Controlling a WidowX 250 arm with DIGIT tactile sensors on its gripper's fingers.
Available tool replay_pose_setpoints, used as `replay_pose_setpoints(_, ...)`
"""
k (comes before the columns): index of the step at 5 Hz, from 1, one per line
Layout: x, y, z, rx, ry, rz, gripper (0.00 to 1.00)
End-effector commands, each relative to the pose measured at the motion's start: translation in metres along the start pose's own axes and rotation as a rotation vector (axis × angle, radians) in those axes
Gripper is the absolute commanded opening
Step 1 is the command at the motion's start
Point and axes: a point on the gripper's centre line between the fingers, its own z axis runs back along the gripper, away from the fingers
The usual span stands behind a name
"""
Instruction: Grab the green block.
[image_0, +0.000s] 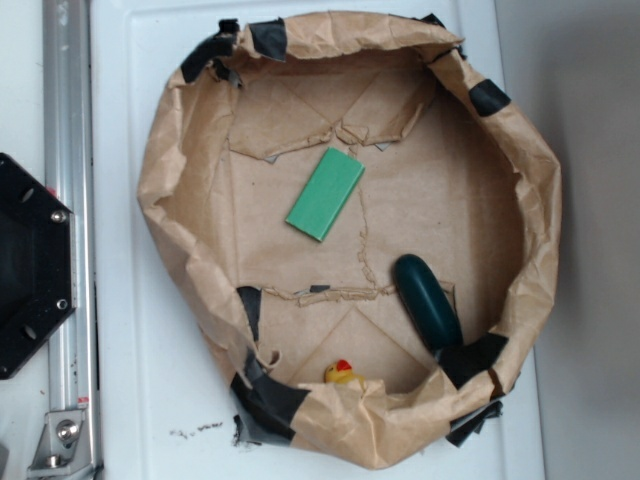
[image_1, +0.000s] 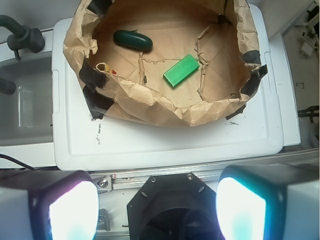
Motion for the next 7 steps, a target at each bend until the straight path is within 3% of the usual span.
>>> replay_pose_setpoints(1, 0.0, 0.0, 0.0, 0.0, 0.0, 0.0, 1.0)
replay_pose_setpoints(2, 0.024, 0.015, -0.04, 0.042, -0.026, 0.246, 1.0)
replay_pose_setpoints(3, 0.06, 0.015, -0.06, 0.055, -0.082, 0.348, 1.0)
replay_pose_setpoints(4, 0.087, 0.021, -0.09, 0.085, -0.092, 0.569, 1.0)
replay_pose_setpoints(5, 0.107, 0.027, -0.119, 0.064, -0.119, 0.67, 1.0)
replay_pose_setpoints(6, 0.115, 0.036, -0.152, 0.054, -0.104, 0.695, 1.0)
replay_pose_setpoints(7, 0.111, 0.038, -0.192, 0.055, -0.039, 0.673, 1.0)
